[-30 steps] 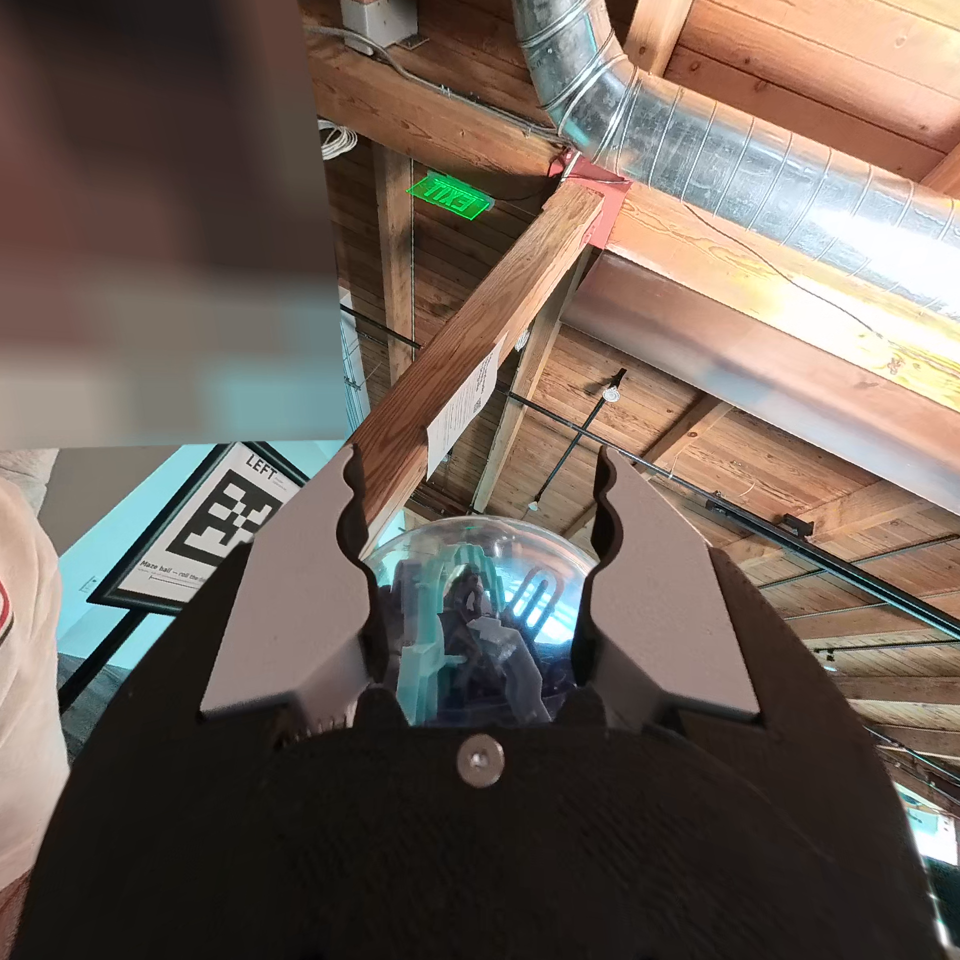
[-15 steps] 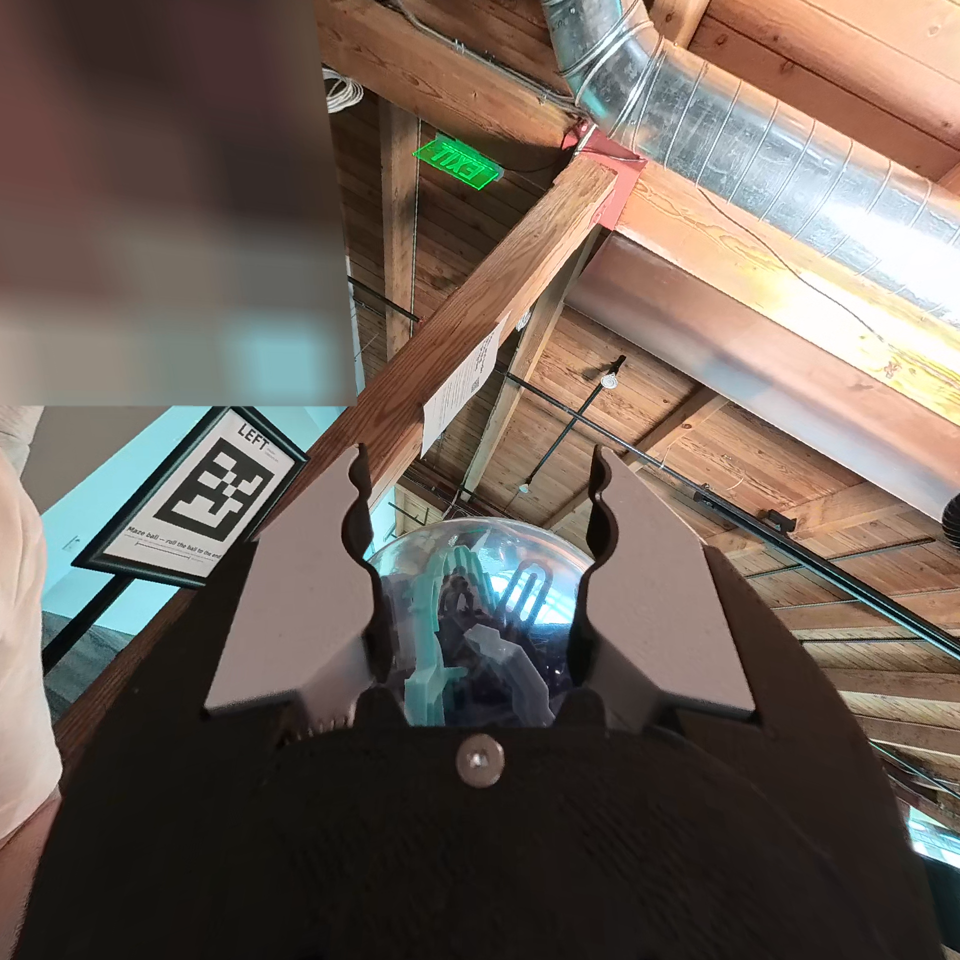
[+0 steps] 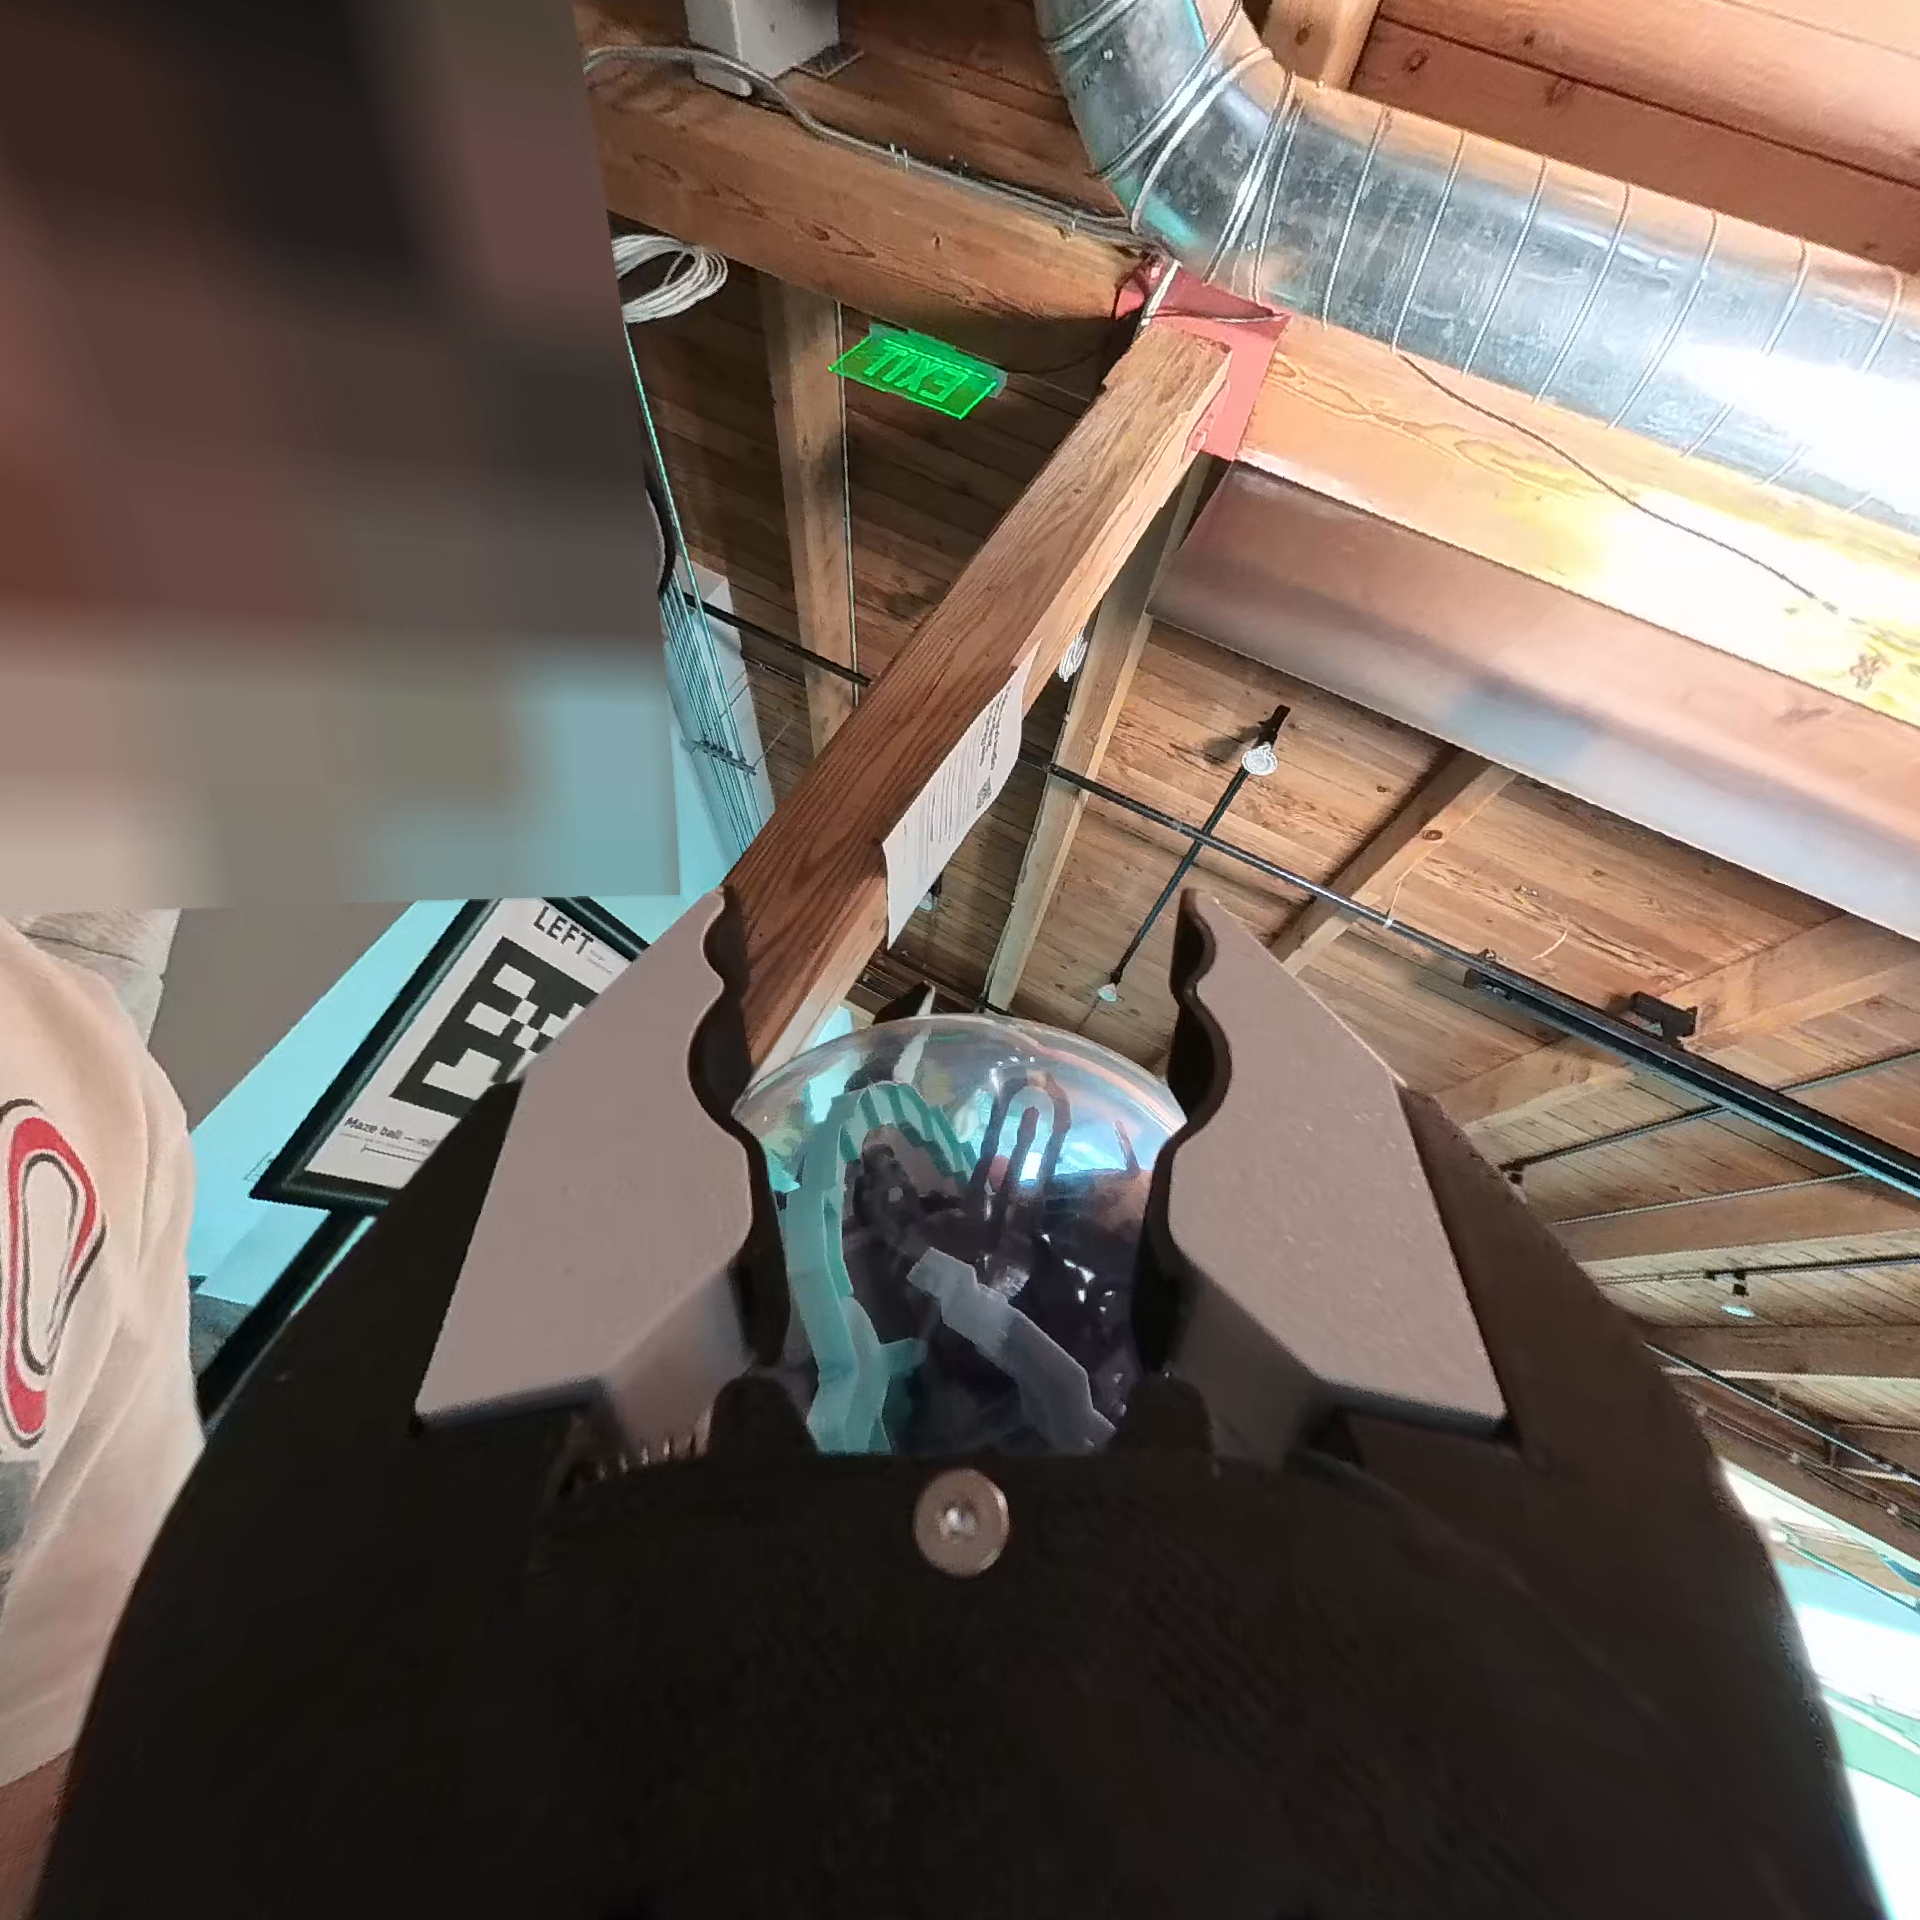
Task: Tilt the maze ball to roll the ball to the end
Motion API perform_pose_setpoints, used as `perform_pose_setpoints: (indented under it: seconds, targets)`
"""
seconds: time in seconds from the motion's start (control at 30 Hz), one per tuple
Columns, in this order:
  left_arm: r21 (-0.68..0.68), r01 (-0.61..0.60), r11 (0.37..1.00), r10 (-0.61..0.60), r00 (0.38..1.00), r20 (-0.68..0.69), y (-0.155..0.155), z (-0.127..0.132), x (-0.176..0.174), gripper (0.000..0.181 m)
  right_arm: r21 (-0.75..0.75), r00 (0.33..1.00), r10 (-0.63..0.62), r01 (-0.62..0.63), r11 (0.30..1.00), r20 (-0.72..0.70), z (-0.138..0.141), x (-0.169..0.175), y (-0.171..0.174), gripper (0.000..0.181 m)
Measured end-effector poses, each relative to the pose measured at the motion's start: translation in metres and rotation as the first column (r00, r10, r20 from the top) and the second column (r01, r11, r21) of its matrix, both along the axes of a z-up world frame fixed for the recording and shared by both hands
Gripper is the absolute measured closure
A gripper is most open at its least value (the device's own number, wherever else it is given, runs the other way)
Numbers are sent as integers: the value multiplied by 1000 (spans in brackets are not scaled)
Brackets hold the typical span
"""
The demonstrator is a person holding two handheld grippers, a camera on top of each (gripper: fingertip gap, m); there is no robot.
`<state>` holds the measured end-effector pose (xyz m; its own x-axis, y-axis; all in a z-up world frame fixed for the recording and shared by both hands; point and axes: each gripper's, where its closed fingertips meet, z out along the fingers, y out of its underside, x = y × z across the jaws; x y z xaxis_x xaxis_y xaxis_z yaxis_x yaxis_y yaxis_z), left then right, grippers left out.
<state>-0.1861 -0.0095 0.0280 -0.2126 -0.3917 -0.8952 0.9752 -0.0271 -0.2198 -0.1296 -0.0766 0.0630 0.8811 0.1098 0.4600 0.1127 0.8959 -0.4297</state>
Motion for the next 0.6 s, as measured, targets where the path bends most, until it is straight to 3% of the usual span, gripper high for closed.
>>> perform_pose_setpoints:
  seconds: [0.33, 0.6]
  targets:
    - [9, -10, 1000, 10, 999, 32, -7, -1, -3, 24, 11, 991, 124, -124, 992, -40, 2, 7, -12, 104]
    - [-26, -4, 1000, 4, 1000, 4, 0, 1, 5, 24, 1, 997, 81, -81, 997, -21, 2, 4, -9, 104]
